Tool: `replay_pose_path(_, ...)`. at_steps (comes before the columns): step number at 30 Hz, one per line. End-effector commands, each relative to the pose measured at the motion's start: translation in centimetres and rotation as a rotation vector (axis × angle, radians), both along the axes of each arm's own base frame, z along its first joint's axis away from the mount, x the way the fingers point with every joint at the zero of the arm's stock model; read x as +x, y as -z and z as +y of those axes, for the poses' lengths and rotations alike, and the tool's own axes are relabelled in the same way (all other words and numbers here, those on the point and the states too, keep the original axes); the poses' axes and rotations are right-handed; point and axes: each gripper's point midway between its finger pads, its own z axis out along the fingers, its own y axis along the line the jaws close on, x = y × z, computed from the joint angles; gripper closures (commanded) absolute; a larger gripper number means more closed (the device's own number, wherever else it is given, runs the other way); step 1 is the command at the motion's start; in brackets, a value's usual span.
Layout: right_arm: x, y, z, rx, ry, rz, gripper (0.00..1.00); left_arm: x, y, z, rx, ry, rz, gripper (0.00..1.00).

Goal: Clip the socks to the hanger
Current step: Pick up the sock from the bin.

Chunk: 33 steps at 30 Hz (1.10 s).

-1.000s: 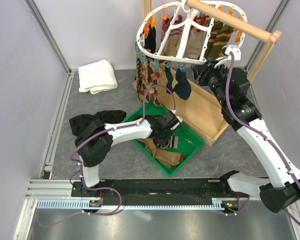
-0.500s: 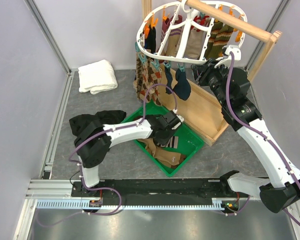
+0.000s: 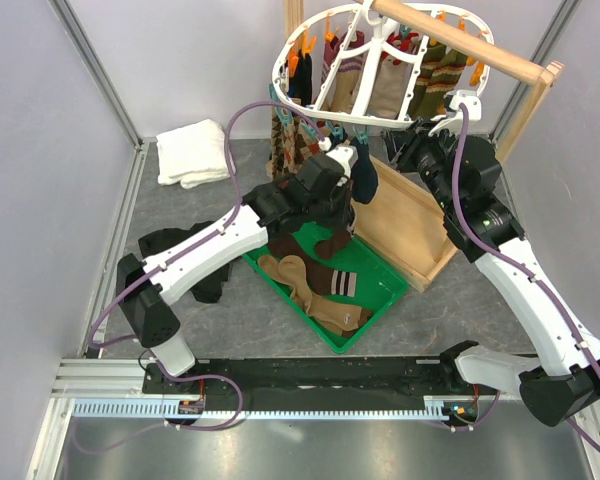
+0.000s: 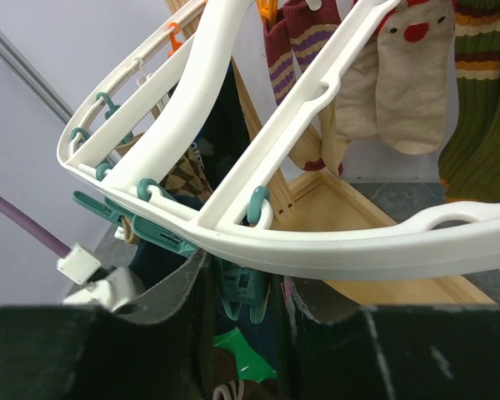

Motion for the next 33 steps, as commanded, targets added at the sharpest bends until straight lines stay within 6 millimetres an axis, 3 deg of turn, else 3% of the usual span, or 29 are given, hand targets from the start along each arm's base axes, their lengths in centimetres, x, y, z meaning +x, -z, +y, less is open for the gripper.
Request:
replay_pose_path(1, -1.0, 1.9, 0.6, -0.035, -0.052, 0.070, 1.00, 0.1, -5.7, -1.1, -0.199, -0.109, 0.035, 0.98)
replay_pose_path(6, -1.1, 1.7, 0.6, -0.040, -0.058, 0.065, 1.00, 0.7, -10.6, -1.5, -0.337, -0.176, 0.017, 0.98)
replay_pose_path(9, -1.3, 1.4, 0.6, -0.041, -0.061, 0.056, 1.00, 1.0, -12.6, -1.9, -0.380, -0.174, -0.002, 0.98)
replay_pose_path(15, -1.6, 1.2, 1.0, -0.053, -0.093, 0.053, 1.00, 1.3, -14.7, -2.8, -0.417, -0.145, -0.035, 0.98)
replay_pose_path(21, -2.1, 1.0, 1.7, -0.063, -0.144, 0.046, 1.00, 2.1, -15.4, -3.7, -0.424, -0.134, -0.057, 0.98)
replay_pose_path(30, -2.1, 1.0, 2.2, -0.075, -0.173, 0.044, 1.00, 3.6, -14.1, -4.7, -0.399, -0.167, -0.059, 0.98)
replay_pose_path(33, -2.0, 1.3, 2.4, -0.081, -0.179, 0.051, 1.00, 3.9, -14.6, -4.7, -0.408, -0.177, -0.070, 0.98)
